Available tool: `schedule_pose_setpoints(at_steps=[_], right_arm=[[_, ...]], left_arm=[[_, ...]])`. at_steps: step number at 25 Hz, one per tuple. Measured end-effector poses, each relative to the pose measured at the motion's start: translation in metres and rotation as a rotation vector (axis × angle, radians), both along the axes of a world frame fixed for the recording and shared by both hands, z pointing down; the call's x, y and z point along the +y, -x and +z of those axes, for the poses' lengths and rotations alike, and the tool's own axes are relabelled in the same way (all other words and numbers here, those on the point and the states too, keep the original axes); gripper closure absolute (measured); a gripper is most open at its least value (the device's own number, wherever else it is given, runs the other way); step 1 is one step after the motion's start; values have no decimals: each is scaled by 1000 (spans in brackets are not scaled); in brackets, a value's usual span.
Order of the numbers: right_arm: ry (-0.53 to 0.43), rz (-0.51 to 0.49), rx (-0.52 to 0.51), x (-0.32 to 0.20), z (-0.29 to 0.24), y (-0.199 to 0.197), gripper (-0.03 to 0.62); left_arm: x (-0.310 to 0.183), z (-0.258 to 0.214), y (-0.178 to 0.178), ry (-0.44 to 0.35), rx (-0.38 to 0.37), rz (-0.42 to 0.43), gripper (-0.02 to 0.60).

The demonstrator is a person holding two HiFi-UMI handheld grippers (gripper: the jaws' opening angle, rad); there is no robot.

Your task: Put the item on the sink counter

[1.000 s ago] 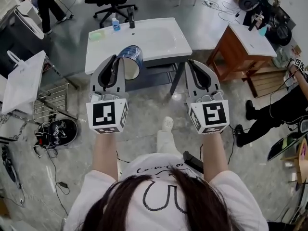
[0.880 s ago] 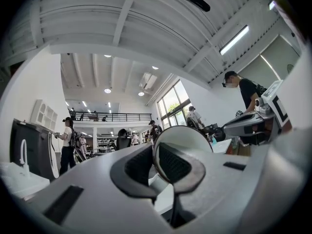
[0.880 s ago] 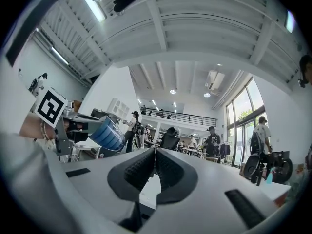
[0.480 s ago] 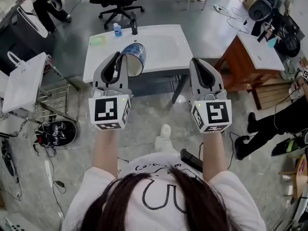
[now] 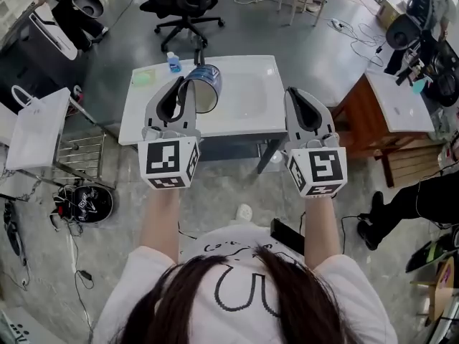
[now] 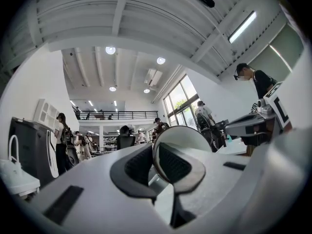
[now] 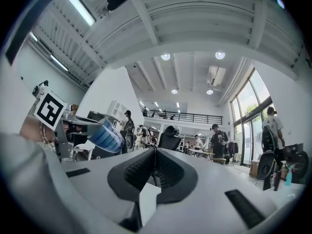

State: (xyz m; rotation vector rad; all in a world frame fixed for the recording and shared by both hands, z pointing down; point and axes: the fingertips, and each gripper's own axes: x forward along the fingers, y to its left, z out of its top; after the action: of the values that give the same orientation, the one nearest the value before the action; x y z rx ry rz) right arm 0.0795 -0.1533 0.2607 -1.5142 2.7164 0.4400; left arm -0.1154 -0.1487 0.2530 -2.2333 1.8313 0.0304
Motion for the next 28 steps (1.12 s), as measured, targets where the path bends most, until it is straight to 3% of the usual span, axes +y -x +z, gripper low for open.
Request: schedule_pose_setpoints(at_steps=[8, 14, 28], right_arm=[[27, -42, 8, -73, 7, -13, 565], [59, -39, -2, -113, 20, -19, 563], [125, -21, 34, -198, 51, -10, 563]], left_arm=[[-78, 5, -15, 28, 9, -35, 529], [-125, 16, -22, 71, 12, -16, 529], [-240, 59, -19, 239, 7, 12, 529]])
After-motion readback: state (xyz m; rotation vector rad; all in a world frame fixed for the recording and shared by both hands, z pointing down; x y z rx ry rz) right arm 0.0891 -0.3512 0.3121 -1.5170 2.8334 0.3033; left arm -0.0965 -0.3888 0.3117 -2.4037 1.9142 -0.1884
